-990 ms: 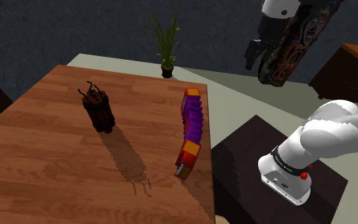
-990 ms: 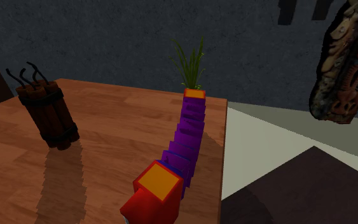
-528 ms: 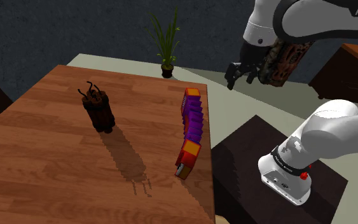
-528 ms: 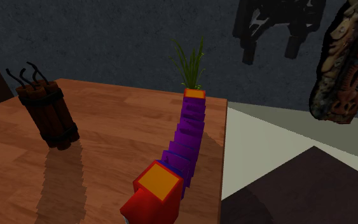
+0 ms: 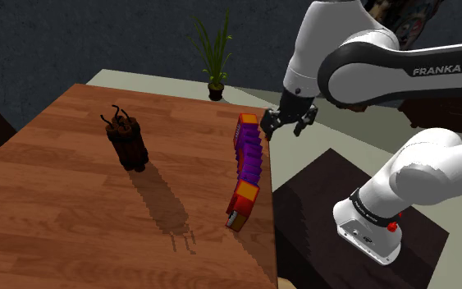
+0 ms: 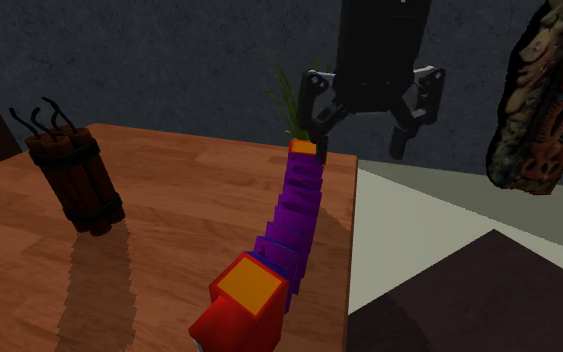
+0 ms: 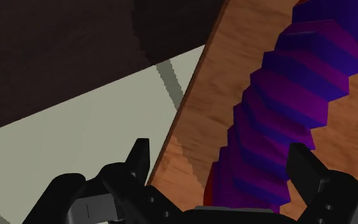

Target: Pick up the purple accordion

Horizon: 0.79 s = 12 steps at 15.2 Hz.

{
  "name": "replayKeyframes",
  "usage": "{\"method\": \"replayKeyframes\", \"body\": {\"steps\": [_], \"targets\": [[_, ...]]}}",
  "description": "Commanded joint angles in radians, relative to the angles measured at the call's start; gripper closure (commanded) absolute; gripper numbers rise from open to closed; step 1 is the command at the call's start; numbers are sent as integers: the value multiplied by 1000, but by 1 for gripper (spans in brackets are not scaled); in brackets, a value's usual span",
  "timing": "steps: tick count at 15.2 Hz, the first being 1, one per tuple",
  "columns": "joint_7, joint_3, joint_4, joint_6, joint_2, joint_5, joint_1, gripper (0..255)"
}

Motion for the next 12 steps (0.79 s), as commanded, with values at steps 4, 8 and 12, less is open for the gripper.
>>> {"method": "replayKeyframes", "body": {"steps": [4,8,12], "targets": [[192,152,20,180,156,45,-29,0],[315,251,42,300,276,34,-71,0],[327,278,17,370,322,26,-83,0]]}}
